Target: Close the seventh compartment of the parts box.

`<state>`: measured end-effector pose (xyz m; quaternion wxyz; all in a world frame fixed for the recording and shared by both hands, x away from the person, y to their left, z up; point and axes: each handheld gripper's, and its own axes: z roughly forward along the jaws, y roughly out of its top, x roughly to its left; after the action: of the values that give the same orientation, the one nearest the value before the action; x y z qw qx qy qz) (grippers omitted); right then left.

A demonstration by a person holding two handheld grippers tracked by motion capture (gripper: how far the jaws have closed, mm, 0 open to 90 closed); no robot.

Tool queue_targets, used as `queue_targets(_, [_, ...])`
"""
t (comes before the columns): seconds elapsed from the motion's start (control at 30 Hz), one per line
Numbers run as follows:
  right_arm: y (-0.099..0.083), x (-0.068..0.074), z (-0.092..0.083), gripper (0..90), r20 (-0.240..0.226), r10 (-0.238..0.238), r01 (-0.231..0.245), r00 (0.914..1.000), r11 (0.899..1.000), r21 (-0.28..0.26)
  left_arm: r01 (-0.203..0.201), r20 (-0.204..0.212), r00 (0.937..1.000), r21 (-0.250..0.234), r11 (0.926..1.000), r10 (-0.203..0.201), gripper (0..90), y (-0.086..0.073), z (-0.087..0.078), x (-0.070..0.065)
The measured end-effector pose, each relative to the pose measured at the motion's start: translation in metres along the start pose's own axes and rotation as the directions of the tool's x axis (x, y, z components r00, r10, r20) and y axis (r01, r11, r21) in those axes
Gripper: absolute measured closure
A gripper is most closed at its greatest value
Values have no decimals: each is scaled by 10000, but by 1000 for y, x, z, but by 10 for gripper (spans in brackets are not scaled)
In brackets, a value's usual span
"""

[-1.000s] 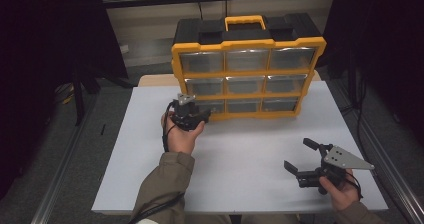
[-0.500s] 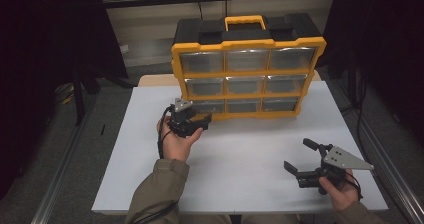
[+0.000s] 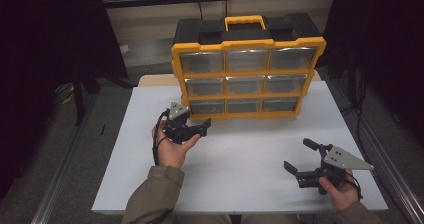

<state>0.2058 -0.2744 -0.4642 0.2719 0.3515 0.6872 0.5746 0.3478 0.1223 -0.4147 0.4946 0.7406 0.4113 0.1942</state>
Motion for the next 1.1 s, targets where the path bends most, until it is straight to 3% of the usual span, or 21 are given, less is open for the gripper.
queue_targets(0.67, [0,0,-1,3,27,-51,51,10000,10000,1,25,77,10000,-402,9992,-22,96,-20,-25,15])
queue_targets(0.93, [0,0,0,3,37,-66,66,10000,10000,-20,33,-196,9998,-539,9985,-44,79,-27,-39,21])
queue_targets(1.1, [0,0,-1,2,43,-84,84,10000,10000,-21,-90,-56,9999,-702,9975,86,68,-32,-46,25])
